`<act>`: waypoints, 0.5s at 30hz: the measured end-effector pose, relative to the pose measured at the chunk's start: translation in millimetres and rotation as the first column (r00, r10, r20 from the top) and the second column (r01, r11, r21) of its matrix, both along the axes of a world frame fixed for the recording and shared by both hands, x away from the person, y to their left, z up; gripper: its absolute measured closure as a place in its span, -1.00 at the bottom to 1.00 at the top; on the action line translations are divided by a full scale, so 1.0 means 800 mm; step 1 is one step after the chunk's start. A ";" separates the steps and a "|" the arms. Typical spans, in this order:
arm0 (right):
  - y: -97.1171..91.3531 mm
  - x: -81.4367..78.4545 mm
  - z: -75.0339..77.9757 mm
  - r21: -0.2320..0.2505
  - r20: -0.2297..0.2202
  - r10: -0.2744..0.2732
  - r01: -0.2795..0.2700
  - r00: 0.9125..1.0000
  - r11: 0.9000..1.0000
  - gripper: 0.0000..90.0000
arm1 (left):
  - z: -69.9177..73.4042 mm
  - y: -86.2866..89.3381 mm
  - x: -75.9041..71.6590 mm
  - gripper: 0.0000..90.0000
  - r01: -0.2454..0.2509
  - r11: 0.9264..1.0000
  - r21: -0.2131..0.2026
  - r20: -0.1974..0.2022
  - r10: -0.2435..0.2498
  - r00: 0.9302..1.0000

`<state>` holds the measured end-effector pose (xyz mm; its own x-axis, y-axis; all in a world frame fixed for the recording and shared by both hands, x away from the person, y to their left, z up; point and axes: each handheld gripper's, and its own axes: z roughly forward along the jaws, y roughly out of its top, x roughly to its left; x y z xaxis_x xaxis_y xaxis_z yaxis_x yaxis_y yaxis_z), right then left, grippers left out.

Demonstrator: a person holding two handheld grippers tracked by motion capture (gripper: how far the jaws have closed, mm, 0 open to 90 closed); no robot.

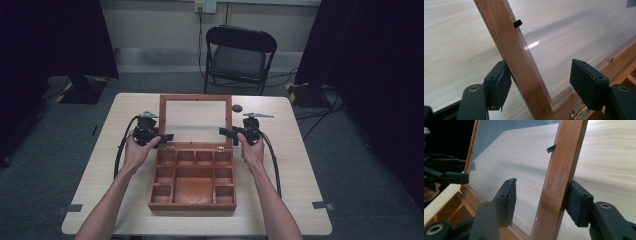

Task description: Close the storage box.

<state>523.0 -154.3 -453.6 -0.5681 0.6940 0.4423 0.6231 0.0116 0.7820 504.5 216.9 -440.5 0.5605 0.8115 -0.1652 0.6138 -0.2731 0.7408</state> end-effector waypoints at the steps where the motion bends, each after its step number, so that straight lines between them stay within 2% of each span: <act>1: 0.000 0.000 0.001 -0.002 0.003 0.003 -0.003 1.000 1.000 0.03 | 0.001 -0.001 0.001 -0.28 0.000 1.000 -0.005 -0.004 0.000 1.000; 4: 0.001 0.000 0.006 -0.026 0.011 0.014 -0.013 1.000 1.000 0.02 | 0.004 -0.003 0.001 -0.30 0.002 1.000 0.009 0.005 -0.002 1.000; 7: 0.001 -0.001 0.010 -0.023 0.022 0.020 -0.019 1.000 1.000 0.04 | 0.008 -0.001 0.001 -0.28 -0.003 1.000 -0.003 0.010 0.003 1.000; 10: 0.004 -0.002 0.017 -0.030 0.041 0.029 -0.028 0.999 0.999 0.05 | 0.014 0.000 -0.001 -0.27 -0.002 1.000 0.010 0.027 0.002 1.000; 15: 0.005 -0.004 0.026 -0.019 0.061 0.026 -0.025 0.998 1.000 0.05 | 0.020 0.003 -0.002 -0.19 0.002 1.000 -0.001 0.036 -0.002 0.999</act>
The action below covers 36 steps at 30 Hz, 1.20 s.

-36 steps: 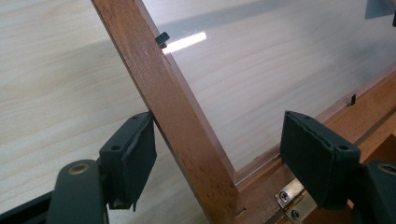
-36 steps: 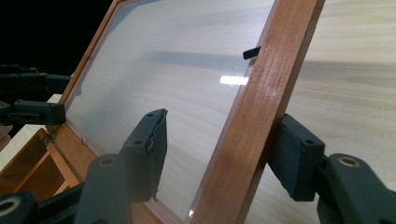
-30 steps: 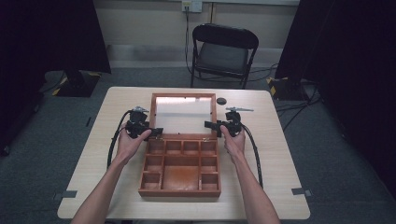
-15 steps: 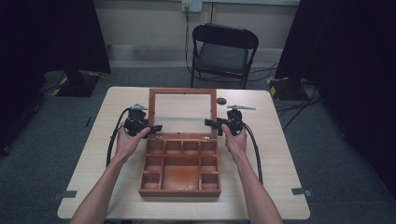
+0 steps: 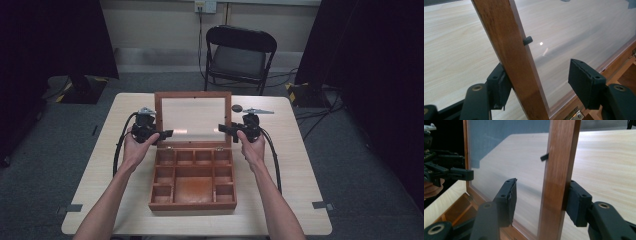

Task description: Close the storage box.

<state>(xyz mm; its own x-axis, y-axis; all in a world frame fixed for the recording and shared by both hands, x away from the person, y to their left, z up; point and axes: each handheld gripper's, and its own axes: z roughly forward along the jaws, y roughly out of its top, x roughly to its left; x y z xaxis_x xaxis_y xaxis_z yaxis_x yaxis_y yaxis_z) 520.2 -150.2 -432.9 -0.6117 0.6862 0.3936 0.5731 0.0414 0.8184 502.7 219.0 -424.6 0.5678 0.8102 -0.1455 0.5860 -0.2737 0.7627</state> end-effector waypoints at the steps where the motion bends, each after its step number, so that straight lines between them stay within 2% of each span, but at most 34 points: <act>1: 0.000 0.000 0.003 -0.004 0.006 0.000 0.000 1.000 1.000 0.05 | 0.001 0.000 -0.001 -0.18 -0.002 1.000 0.005 0.003 0.002 1.000; 5: 0.000 -0.001 0.007 0.004 0.017 0.004 -0.004 1.000 1.000 0.05 | 0.007 0.000 -0.005 -0.16 0.003 1.000 0.016 0.020 -0.003 1.000; 8: 0.001 -0.003 0.013 -0.005 0.031 0.013 -0.013 0.999 1.000 0.02 | 0.010 0.002 -0.007 -0.14 0.006 1.000 0.001 0.032 -0.006 0.999; 13: 0.002 -0.006 0.015 -0.010 0.041 0.015 -0.015 0.999 1.000 -0.01 | 0.014 0.002 -0.009 -0.14 0.005 1.000 0.002 0.044 -0.005 0.999; 18: 0.002 -0.009 0.018 -0.012 0.049 0.021 -0.020 0.999 1.000 -0.01 | 0.019 0.004 -0.010 -0.15 0.012 1.000 -0.023 0.056 -0.010 0.998; 19: 0.002 -0.010 0.019 -0.010 0.053 0.022 -0.022 0.998 1.000 -0.01 | 0.020 0.005 -0.010 -0.15 0.014 1.000 -0.018 0.057 -0.013 0.998; 23: 0.002 -0.012 0.020 -0.011 0.060 0.025 -0.024 0.998 1.000 -0.01 | 0.021 0.008 -0.011 -0.18 0.032 0.998 -0.061 0.058 -0.029 0.998; 24: 0.002 -0.013 0.020 -0.011 0.060 0.026 -0.025 0.998 1.000 -0.01 | 0.021 0.007 -0.011 -0.18 0.030 0.998 -0.057 0.063 -0.027 0.998; 27: 0.003 -0.015 0.023 -0.030 0.065 0.034 -0.032 0.997 0.999 -0.01 | 0.023 0.005 -0.014 -0.17 0.028 0.999 -0.041 0.069 -0.025 0.997; 35: 0.003 -0.020 0.029 -0.058 0.080 0.053 -0.049 0.995 0.997 -0.01 | 0.025 0.009 -0.022 -0.15 0.036 0.996 -0.076 0.084 -0.029 0.996; 36: 0.003 -0.020 0.029 -0.058 0.080 0.053 -0.049 0.995 0.997 -0.01 | 0.026 0.010 -0.022 -0.15 0.045 0.997 -0.064 0.088 -0.039 0.995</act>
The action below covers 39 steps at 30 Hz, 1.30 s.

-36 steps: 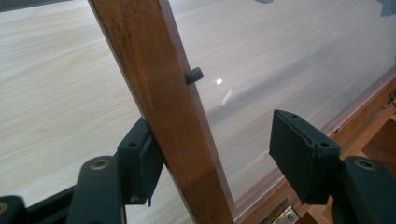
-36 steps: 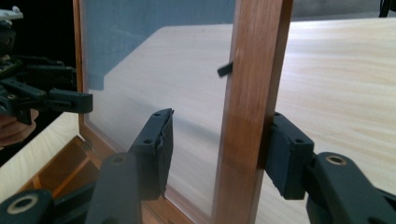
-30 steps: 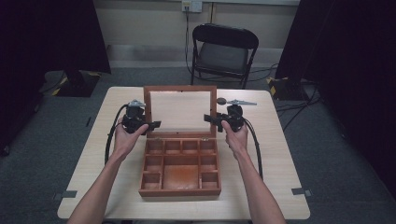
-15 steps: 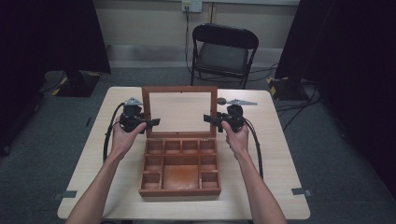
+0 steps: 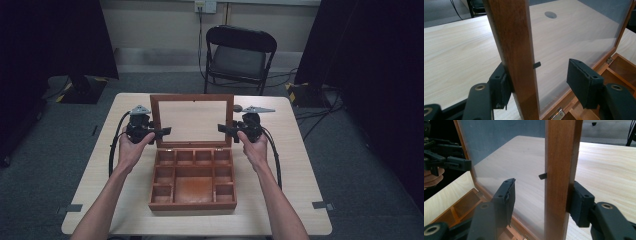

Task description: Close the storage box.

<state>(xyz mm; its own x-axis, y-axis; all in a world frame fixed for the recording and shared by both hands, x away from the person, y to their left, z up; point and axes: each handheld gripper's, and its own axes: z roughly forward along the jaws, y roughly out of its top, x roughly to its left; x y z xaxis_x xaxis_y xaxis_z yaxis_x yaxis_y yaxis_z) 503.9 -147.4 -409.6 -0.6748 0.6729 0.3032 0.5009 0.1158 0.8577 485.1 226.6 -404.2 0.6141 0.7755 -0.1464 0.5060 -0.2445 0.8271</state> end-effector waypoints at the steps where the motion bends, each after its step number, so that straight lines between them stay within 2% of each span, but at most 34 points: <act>1: 0.000 -0.001 0.001 0.003 0.001 0.002 -0.002 1.000 1.000 -0.01 | 0.000 -0.001 0.000 -0.18 -0.005 1.000 -0.012 0.000 0.005 1.000; 6: 0.000 -0.004 0.002 -0.001 0.004 0.006 -0.006 1.000 1.000 -0.01 | 0.006 -0.006 0.000 -0.25 0.002 1.000 0.000 0.008 -0.002 1.000; 11: -0.001 -0.008 0.003 -0.004 0.009 0.008 -0.008 1.000 1.000 0.01 | 0.010 -0.003 -0.003 -0.16 0.007 1.000 -0.007 0.017 -0.007 1.000; 14: 0.001 -0.010 0.005 -0.033 0.006 0.000 0.000 1.000 0.999 0.00 | 0.011 -0.005 -0.007 -0.14 0.002 1.000 -0.028 0.020 -0.001 1.000; 15: 0.002 -0.010 0.005 -0.046 0.008 0.001 -0.001 1.000 0.999 0.00 | 0.011 -0.005 -0.008 -0.15 0.005 1.000 -0.021 0.025 -0.004 1.000; 16: 0.003 -0.011 0.005 -0.044 0.006 0.000 0.000 1.000 0.999 0.00 | 0.012 -0.004 -0.008 -0.14 0.010 1.000 -0.016 0.024 -0.010 1.000; 18: 0.003 -0.011 0.007 -0.041 0.006 0.002 -0.001 1.000 0.999 0.01 | 0.013 -0.002 -0.011 -0.11 0.016 0.999 -0.034 0.027 -0.015 1.000; 25: 0.010 -0.016 0.014 -0.037 0.011 -0.008 0.009 1.000 0.999 -0.05 | 0.017 -0.002 -0.019 -0.09 0.025 1.000 -0.016 0.044 -0.024 0.999; 27: 0.010 -0.019 0.014 -0.031 0.006 -0.016 0.016 1.000 0.999 -0.05 | 0.017 -0.001 -0.021 -0.06 0.013 0.999 -0.030 0.045 -0.011 0.999; 29: 0.010 -0.020 0.014 -0.032 0.005 -0.015 0.015 1.000 0.999 -0.06 | 0.016 -0.001 -0.023 -0.05 0.017 1.000 -0.023 0.049 -0.016 0.999; 32: 0.010 -0.023 0.015 -0.037 0.005 -0.013 0.013 1.000 0.999 -0.06 | 0.017 -0.001 -0.026 -0.05 0.017 0.999 -0.038 0.050 -0.015 0.999; 39: 0.010 -0.028 0.017 -0.045 0.001 -0.005 0.005 1.000 0.999 -0.07 | 0.017 -0.001 -0.032 -0.06 0.026 0.999 -0.021 0.060 -0.024 0.998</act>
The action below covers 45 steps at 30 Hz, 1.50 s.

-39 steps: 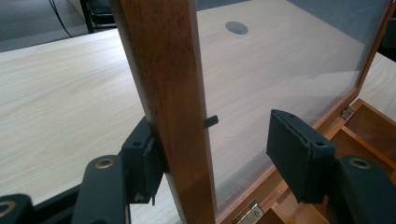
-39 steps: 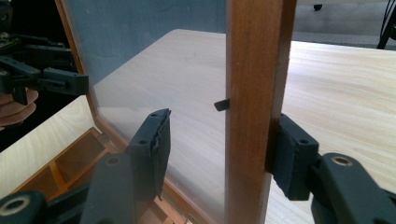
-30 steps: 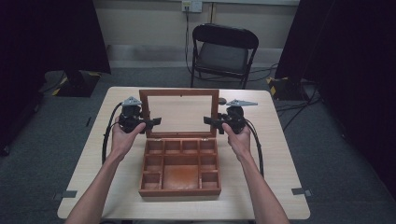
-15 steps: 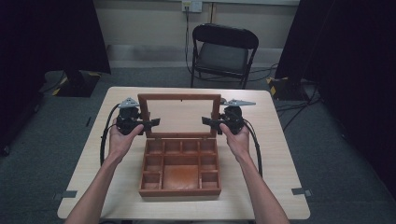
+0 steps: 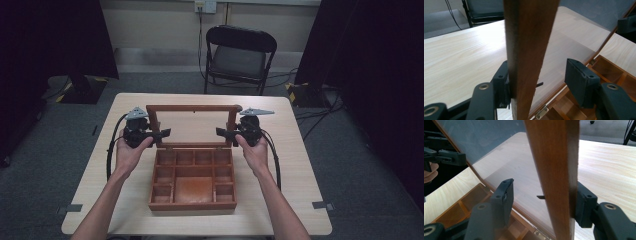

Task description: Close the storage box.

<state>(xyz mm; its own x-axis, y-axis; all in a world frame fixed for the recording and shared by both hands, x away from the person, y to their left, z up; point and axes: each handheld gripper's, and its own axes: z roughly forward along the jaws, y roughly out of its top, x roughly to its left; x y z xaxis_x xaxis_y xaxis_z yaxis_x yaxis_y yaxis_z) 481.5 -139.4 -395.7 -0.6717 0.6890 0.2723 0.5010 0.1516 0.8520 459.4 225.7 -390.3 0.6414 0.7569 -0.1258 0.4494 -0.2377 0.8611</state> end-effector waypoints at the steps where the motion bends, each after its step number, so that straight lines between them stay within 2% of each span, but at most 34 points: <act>1: 0.000 -0.001 0.000 0.003 0.000 0.000 0.000 1.000 1.000 -0.08 | 0.000 0.000 -0.001 -0.06 0.002 1.000 0.003 -0.002 -0.002 1.000; 6: -0.002 -0.002 -0.001 0.013 -0.005 0.005 -0.005 1.000 1.000 -0.09 | 0.001 -0.002 -0.003 -0.07 -0.003 1.000 0.005 0.001 0.003 1.000; 22: -0.003 -0.015 0.001 0.000 -0.008 0.008 -0.008 1.000 1.000 -0.08 | 0.004 0.000 -0.008 -0.08 0.024 0.999 0.022 -0.016 -0.024 1.000; 29: -0.002 -0.025 0.002 -0.002 -0.006 -0.012 0.012 1.000 1.000 -0.13 | 0.001 0.001 -0.016 -0.09 0.017 1.000 0.003 -0.004 -0.017 1.000; 36: -0.005 -0.033 0.000 0.006 -0.008 -0.007 0.007 1.000 1.000 -0.13 | -0.005 0.007 -0.024 -0.08 0.015 0.999 -0.033 -0.019 -0.016 1.000; 39: -0.006 -0.035 -0.001 0.006 -0.010 -0.007 0.007 1.000 1.000 -0.13 | -0.008 0.009 -0.025 -0.07 0.016 0.999 -0.037 -0.030 -0.017 0.999; 45: -0.010 -0.040 -0.001 0.010 -0.013 -0.005 0.005 1.000 1.000 -0.14 | -0.009 0.011 -0.031 -0.09 0.012 0.999 -0.031 -0.026 -0.013 1.000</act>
